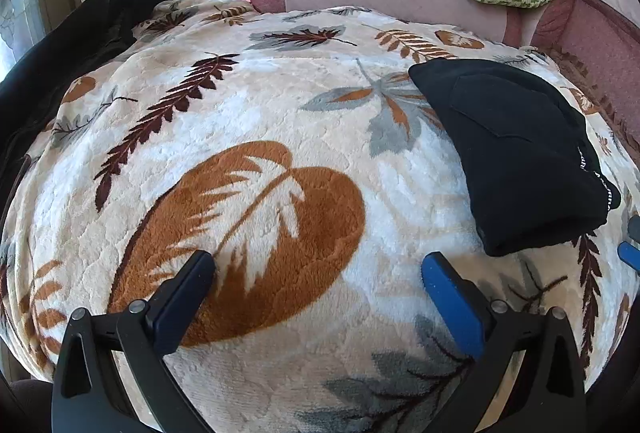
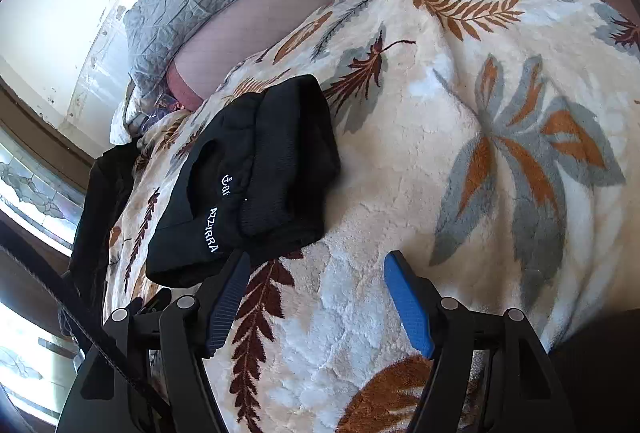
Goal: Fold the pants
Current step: 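Open both grippers and pull them back from the folded pants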
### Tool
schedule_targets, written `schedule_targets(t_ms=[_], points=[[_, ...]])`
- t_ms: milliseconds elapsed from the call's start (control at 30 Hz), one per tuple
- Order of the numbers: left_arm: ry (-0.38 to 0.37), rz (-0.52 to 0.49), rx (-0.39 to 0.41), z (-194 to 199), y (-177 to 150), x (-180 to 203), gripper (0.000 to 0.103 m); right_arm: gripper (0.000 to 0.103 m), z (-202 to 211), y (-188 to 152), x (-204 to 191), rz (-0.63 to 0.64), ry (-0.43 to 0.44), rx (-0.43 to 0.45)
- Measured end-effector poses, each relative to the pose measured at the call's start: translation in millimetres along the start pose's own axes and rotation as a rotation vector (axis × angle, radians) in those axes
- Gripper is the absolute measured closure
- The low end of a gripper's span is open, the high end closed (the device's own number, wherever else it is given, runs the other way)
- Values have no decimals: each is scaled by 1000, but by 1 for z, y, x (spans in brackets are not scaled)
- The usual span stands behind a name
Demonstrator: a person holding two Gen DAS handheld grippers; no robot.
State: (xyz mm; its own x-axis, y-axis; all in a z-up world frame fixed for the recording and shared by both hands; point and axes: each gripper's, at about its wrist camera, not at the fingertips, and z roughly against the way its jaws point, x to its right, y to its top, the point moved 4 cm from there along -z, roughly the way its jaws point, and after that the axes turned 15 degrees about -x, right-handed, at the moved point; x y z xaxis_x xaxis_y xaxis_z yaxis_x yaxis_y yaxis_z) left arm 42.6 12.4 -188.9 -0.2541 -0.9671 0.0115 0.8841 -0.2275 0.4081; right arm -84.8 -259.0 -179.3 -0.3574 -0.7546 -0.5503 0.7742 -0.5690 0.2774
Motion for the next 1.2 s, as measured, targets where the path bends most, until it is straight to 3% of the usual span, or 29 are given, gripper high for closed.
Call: schedule_targets(t_ms=[500, 867, 933, 1067, 1200], points=[[6, -12, 4, -1, -2, 1, 0, 24, -2, -11, -7, 33, -83, 9], [2, -1, 14, 3, -3, 0, 0, 18, -6, -12, -11, 54, -98, 11], [-39, 14, 9, 9, -2, 0, 0, 18, -7, -13, -13, 66, -114, 11], [-238, 47, 27, 30, 5, -2, 7, 16, -9, -12, -16, 77, -118, 4], [-282, 12, 47, 48, 25, 5, 7, 16, -7, -8, -11, 47, -77, 3]])
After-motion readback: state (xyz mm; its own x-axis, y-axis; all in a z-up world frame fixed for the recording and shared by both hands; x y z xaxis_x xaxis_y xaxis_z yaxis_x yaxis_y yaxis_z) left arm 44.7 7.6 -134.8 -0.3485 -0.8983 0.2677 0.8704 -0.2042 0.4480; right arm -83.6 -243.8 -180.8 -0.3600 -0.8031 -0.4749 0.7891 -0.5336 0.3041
